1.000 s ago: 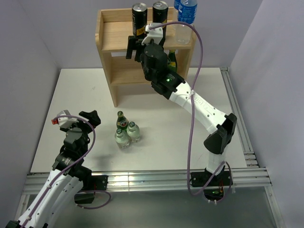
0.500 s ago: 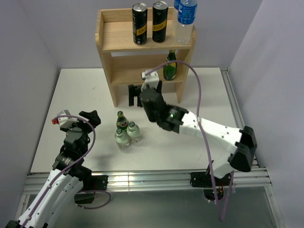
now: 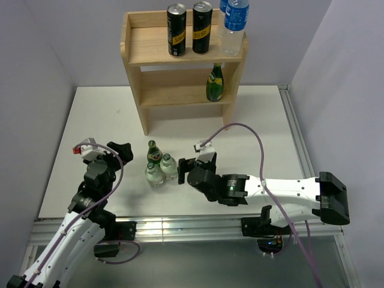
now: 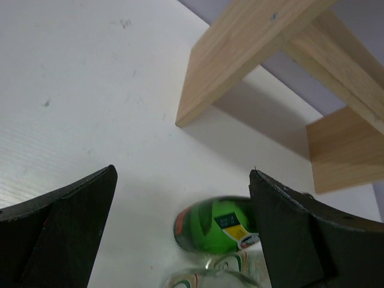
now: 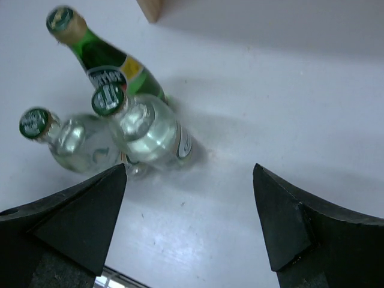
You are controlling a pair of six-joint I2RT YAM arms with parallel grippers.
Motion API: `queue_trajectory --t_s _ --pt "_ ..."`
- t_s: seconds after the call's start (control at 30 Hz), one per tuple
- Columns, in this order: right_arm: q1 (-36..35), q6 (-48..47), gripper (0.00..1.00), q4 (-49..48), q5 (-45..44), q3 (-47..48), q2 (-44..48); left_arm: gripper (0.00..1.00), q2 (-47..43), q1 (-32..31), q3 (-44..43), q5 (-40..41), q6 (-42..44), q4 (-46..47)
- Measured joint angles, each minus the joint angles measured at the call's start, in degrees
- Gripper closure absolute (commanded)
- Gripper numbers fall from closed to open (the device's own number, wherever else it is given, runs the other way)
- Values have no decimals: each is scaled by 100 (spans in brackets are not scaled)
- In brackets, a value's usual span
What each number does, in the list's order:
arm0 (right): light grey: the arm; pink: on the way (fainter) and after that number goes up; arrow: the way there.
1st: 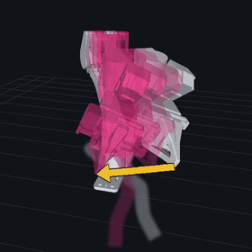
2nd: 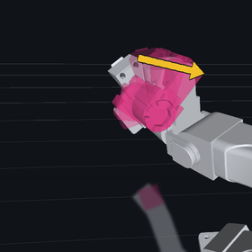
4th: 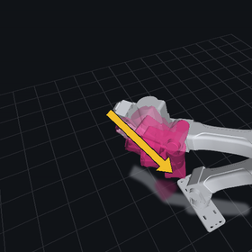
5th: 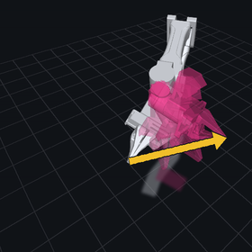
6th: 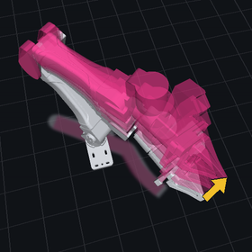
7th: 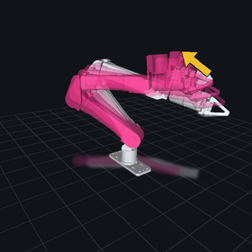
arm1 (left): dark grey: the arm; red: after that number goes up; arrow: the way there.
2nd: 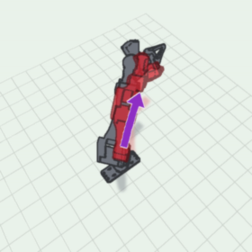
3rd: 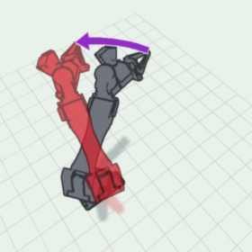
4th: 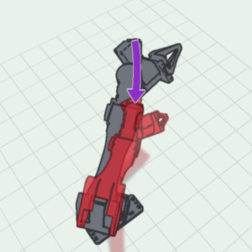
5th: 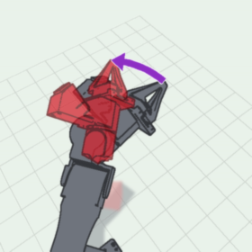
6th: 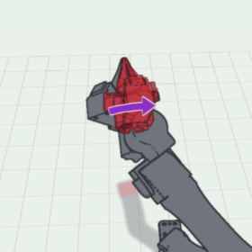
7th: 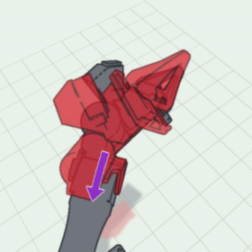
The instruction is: Place and organize the beverage onto the shelf
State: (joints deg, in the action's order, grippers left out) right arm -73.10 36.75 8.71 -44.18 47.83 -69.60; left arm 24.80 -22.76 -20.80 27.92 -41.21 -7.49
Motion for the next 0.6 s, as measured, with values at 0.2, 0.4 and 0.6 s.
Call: queue_trajectory --t_s 0.2,0.4,0.6 --pt "-369 560 7 197 -105 -612 321 1 -313 -107 0 -809 -170 -409" --pt "-452 863 7 289 -289 -951 955 1 -560 -562 -2 -1204 -503 -730" --pt "-533 1049 7 282 -339 -1340 1272 1 -525 -1305 -2 -1102 -953 -1285"
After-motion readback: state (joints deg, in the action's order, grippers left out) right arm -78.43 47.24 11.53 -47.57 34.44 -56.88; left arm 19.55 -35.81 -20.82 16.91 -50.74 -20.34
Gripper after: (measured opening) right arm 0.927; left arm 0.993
